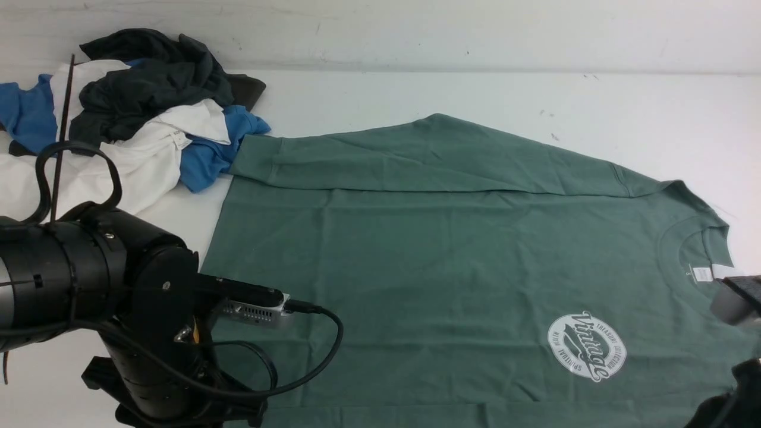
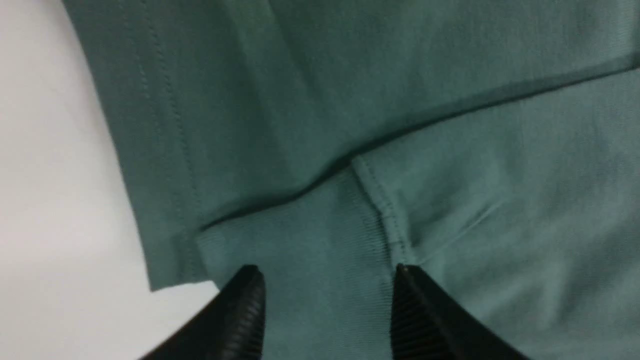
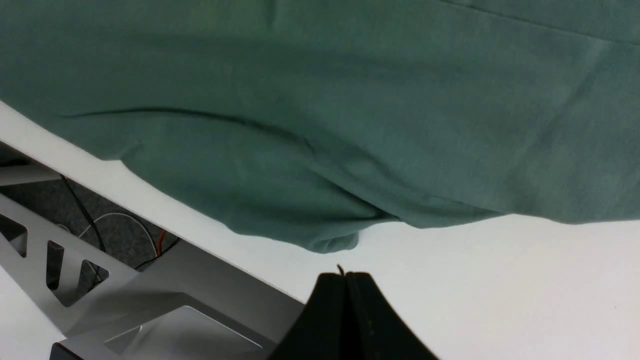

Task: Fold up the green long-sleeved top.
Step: Use the left arm to clamp the cuff closest to it

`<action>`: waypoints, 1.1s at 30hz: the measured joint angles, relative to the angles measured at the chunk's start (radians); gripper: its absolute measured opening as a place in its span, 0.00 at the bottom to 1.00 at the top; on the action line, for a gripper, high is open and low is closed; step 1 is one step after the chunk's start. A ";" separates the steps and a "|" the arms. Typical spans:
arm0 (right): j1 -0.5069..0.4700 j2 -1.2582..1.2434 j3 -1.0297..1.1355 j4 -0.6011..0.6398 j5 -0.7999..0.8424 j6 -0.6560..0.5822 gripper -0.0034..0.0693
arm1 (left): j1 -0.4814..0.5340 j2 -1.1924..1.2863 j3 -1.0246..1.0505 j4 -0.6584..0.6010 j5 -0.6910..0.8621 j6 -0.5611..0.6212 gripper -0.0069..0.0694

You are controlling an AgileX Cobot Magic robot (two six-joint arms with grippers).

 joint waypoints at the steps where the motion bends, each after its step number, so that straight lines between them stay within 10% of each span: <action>1: 0.000 0.000 0.000 0.000 0.000 0.000 0.03 | 0.000 0.001 0.000 0.000 -0.001 0.000 0.56; 16: 0.000 0.000 0.000 0.000 -0.003 0.008 0.03 | 0.023 0.026 0.000 0.192 -0.014 -0.175 0.64; 33: 0.000 0.000 0.000 0.000 0.012 0.005 0.03 | 0.136 0.069 0.000 -0.035 -0.017 -0.013 0.64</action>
